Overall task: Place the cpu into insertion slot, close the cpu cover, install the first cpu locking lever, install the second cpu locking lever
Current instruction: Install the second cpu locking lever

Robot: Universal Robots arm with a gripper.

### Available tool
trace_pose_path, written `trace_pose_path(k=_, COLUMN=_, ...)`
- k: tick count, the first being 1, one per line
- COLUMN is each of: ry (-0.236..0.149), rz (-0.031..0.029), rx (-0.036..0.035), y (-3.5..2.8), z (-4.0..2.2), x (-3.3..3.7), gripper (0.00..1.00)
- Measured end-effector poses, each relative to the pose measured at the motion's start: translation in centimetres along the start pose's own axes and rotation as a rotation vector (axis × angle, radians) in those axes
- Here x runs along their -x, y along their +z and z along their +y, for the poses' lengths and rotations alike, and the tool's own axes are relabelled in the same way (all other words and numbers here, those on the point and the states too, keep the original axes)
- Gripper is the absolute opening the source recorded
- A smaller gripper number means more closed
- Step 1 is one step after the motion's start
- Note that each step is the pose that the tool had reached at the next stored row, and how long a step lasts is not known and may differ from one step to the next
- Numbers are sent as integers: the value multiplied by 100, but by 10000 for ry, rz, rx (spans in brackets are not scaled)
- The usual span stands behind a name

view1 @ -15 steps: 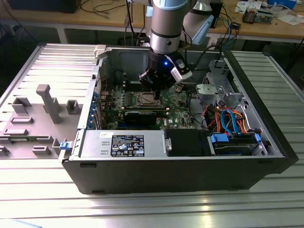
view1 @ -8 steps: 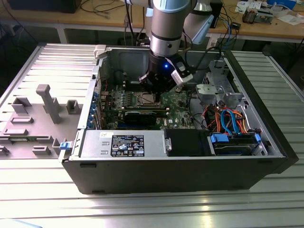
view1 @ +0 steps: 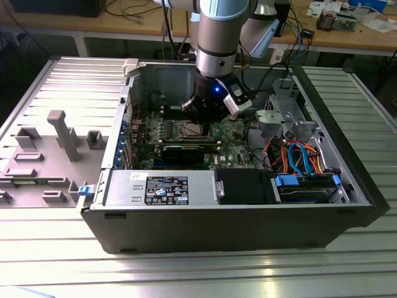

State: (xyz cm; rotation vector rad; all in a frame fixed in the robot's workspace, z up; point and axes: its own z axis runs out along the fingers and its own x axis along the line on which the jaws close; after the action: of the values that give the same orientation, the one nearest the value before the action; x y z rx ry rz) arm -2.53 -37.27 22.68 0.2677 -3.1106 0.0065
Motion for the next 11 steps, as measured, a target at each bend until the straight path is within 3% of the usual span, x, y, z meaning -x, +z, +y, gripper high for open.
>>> trace_pose_path(k=1, ry=-4, rz=-30, rx=179, y=3, z=-24, x=-12, gripper=11)
trace_pose_path(k=4, ry=-7, rz=-76, rx=442, y=10, z=-68, x=-47, gripper=11)
trace_pose_path(k=6, ry=-9, rz=-86, rx=497, y=15, z=-93, x=-72, gripper=11)
trace_pose_path(k=8, ry=-13, rz=-106, rx=613, y=29, z=-130, x=-124, gripper=11)
trace_pose_path(k=11, ry=-15, rz=-126, rx=725, y=42, z=-151, x=-190, gripper=11)
